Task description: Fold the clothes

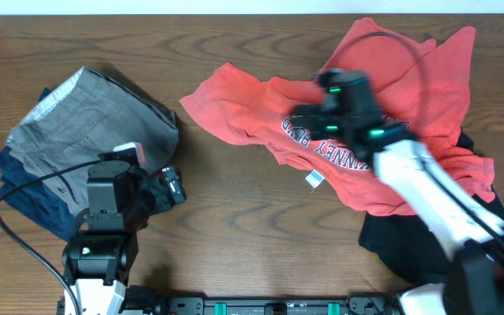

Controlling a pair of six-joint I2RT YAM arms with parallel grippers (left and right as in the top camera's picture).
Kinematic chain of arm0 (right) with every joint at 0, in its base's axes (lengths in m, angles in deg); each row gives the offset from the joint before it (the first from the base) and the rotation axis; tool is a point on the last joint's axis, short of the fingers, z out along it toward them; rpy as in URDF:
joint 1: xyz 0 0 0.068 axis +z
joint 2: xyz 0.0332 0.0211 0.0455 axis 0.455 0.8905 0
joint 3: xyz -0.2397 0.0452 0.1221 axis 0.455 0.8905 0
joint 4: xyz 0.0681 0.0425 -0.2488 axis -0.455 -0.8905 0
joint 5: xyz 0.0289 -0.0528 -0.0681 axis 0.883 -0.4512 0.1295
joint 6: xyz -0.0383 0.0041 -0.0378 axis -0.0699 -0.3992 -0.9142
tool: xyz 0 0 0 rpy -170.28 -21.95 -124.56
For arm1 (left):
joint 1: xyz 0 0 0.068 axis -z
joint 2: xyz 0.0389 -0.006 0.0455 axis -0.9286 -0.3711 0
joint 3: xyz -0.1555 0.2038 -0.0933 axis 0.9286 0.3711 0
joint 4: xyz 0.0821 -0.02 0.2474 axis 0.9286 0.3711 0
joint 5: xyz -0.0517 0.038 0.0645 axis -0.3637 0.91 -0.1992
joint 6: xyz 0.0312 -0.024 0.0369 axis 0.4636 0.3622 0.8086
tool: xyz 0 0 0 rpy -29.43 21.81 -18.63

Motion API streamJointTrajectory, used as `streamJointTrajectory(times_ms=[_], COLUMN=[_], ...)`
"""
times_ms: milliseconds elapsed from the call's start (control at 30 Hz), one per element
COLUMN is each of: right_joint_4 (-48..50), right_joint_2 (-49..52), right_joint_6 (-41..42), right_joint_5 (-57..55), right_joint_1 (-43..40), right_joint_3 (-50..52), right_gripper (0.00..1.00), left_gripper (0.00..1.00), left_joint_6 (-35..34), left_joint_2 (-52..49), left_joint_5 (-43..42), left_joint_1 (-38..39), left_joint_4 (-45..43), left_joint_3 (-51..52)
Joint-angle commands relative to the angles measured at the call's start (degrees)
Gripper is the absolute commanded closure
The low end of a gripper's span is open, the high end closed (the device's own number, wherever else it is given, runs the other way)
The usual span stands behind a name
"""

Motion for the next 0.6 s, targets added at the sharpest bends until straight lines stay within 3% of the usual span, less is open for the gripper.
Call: streamJointTrajectory(times_ms=[0,100,267,567], right_joint_4=[-9.57,-20.02,-31.63,-35.52], right_joint_2=[-7.50,-10.93,-13.33,-13.57], right_joint_6=[0.15,0.13,0.13,-0.02], right_joint_5=[-11.45,-12.20,-12.17,-9.77], right_joint_1=[-7.37,-14.51,-24.83,-31.61], right_joint_3=[-0.68,-0.68,-0.68,-0.68], right_gripper=[0.01,0.01,0.01,0.01], left_gripper=[0.02,0.02,0.02,0.02], left_joint_6=[-7.48,-9.81,-12.87,-24.13], left_joint_2=[-1.05,-4.87,-16.11,-42.77], left_joint_5=[-6.97,-12.17,-13.55,-13.68], left_joint_1=[-0.15,1.60,9.01,25.92], left_joint_4=[-3.10,-8.02,-15.87,-40.19], left_joint_3=[-0.96,-0.96,-0.96,-0.98])
